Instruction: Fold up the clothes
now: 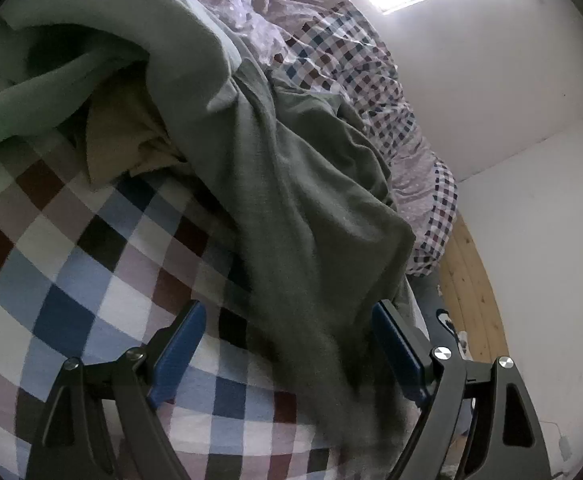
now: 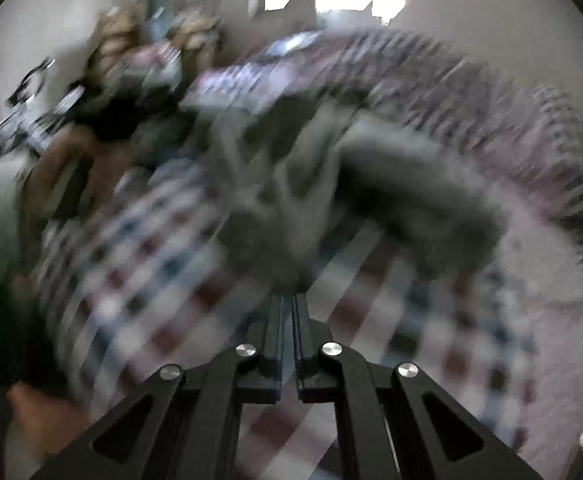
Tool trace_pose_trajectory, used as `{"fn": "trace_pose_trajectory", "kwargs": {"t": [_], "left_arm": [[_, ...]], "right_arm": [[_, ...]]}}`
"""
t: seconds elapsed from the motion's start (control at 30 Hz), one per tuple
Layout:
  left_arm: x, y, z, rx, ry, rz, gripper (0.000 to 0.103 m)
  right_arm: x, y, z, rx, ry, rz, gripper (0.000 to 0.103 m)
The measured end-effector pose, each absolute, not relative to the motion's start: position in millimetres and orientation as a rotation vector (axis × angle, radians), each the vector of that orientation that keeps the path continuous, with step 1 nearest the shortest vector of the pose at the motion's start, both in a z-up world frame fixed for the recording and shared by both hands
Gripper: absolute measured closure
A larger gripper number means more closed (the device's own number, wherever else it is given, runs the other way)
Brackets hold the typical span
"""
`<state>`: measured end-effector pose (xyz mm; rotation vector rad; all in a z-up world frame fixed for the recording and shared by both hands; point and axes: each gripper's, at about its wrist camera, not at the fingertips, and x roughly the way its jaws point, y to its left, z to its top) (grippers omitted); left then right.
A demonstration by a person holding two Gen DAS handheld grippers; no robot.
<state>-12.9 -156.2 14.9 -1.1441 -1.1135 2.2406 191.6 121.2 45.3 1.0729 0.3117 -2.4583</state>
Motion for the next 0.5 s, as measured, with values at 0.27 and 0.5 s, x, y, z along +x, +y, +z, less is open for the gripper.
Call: {"fn": "trace_pose_trajectory", "kwargs": {"t": [0.27,0.5], "left_arm": [[-10,-146,14,-1.141,-1.111,2.262,0.015],[-13,-143,9,-1.154,-1.104,2.261,0.015]], "right_arm": [[184,97,64,0.96,0.247,-2.551,0.091],[158,67,66,0.959,0.27,-2.675,0.06]]}}
